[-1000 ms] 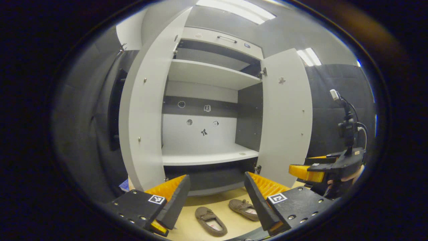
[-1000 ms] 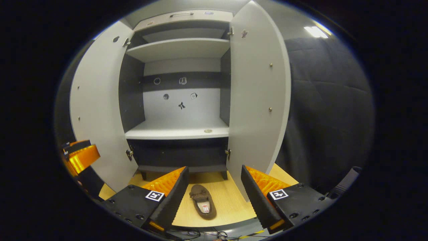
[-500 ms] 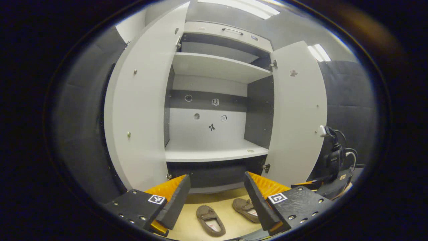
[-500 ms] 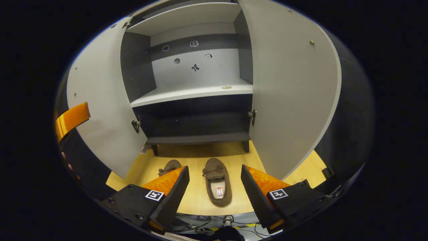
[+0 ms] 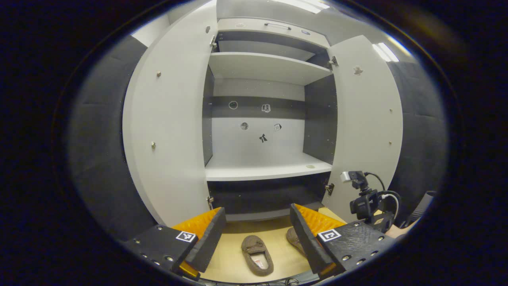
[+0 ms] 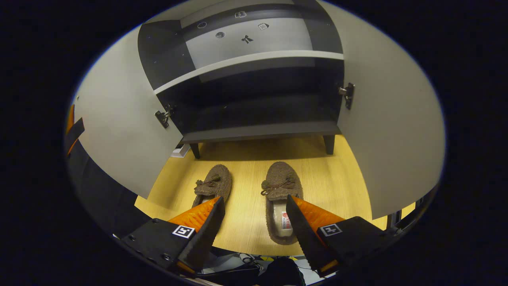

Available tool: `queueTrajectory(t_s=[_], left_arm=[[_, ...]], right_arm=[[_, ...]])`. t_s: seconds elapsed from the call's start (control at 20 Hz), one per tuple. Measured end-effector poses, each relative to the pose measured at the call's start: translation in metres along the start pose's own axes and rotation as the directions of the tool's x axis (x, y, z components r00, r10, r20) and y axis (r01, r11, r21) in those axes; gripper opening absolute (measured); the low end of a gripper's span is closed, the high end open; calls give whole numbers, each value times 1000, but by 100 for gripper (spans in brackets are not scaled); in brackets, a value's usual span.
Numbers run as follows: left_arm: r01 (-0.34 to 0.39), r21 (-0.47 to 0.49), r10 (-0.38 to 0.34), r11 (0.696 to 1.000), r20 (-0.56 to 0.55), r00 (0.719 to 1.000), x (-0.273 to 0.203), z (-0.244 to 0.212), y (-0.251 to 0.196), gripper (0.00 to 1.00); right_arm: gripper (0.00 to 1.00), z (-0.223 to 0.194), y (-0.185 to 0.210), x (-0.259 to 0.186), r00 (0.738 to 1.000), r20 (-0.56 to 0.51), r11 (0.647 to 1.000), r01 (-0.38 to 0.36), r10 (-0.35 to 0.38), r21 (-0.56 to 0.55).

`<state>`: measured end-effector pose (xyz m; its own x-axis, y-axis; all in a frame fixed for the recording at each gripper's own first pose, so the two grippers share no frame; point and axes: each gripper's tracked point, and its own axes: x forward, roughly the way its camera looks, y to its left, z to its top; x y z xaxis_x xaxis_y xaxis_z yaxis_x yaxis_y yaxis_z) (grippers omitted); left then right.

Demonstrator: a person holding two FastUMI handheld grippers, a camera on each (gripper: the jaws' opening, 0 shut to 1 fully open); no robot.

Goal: Grab one shoe with the right hand and put it into the shoe cabinet, grab the other shoe with the left hand and put it into the shoe cabinet; then close the right door with the right hand and the left door with the left hand.

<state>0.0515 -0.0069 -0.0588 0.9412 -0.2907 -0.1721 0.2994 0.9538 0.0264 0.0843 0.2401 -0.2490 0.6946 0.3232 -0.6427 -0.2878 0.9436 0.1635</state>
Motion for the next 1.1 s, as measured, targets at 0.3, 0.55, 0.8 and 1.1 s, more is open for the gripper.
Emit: queueTrajectory(t_s=[0.3,0.55,0.8,1.1], left_arm=[[-32,67,35,997,-45,998,11,-10,-3,94],[-53,60,60,997,-110,992,27,-29,-9,95],[-135,46,141,990,-155,978,23,-42,-3,95],[-225,34,228,974,-167,959,24,-52,3,95]], right_arm=[[97,-30,-7,42,994,-108,999,-31,29,-17],[97,-54,-13,76,985,-171,1000,-21,22,7],[89,-60,-22,108,978,-203,998,47,-53,-32],[74,-53,-40,132,969,-177,980,151,-172,-126]])
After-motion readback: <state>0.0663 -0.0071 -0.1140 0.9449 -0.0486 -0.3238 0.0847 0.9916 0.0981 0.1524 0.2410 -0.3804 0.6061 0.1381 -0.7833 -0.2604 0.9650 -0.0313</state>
